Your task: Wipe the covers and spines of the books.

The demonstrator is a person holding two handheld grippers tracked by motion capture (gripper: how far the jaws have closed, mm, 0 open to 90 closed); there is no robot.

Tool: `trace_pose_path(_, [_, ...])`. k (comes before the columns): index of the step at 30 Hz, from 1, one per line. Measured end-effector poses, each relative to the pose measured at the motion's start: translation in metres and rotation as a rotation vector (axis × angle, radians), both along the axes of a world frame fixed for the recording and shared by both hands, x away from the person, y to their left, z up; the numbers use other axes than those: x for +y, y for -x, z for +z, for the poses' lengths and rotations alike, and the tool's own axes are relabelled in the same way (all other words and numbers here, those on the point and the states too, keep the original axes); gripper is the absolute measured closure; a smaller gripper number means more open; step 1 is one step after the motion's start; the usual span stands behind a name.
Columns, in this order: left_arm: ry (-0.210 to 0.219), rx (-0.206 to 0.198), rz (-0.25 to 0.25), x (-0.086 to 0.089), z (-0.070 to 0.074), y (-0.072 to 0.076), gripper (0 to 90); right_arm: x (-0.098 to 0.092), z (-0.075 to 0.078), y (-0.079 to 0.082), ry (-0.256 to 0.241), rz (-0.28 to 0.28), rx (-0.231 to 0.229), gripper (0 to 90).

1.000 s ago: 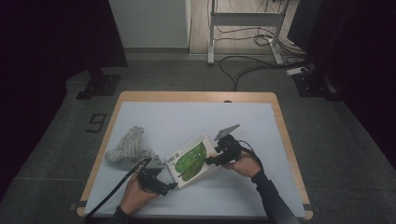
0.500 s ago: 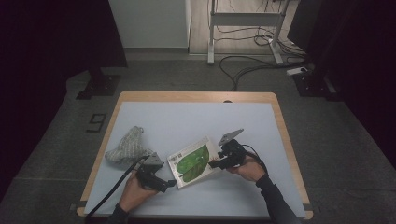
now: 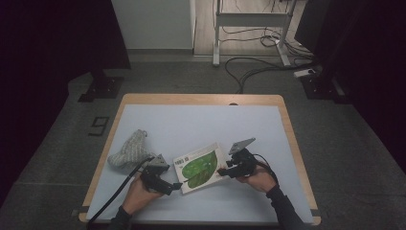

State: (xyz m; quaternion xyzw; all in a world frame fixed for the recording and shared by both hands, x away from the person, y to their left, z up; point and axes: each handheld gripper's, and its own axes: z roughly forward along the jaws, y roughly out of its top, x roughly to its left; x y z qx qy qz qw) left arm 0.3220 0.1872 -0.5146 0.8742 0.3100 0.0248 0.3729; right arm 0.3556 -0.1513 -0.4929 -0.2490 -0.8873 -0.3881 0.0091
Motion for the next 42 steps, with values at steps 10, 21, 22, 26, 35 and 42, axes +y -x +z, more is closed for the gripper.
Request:
trace_pose_path(10, [0.005, 0.016, -0.034, -0.013, -0.001, -0.01, 8.3, -0.006, -0.007, 0.005, -0.016, -0.011, 0.007, 60.3])
trace_pose_path(21, [0.012, -0.017, -0.05, -0.021, 0.006, -0.009, 17.3, -0.013, -0.012, 0.007, -0.04, -0.006, 0.028, 55.9])
trace_pose_path(22, [0.008, -0.02, -0.052, -0.021, 0.007, -0.009, 17.4, -0.013, -0.011, 0.007, -0.037, -0.004, 0.023, 54.7])
trace_pose_path(26, [-0.004, -0.033, -0.055, -0.023, 0.01, -0.007, 18.8, -0.013, -0.009, 0.008, -0.017, -0.003, 0.009, 50.9])
trace_pose_path(35, [-0.014, -0.046, -0.076, -0.025, 0.014, -0.005, 25.7, -0.016, -0.007, -0.006, -0.042, -0.13, 0.015, 34.8])
trace_pose_path(42, [0.013, -0.042, -0.066, -0.023, 0.019, -0.007, 33.0, -0.006, -0.006, -0.018, -0.07, -0.155, 0.052, 36.7])
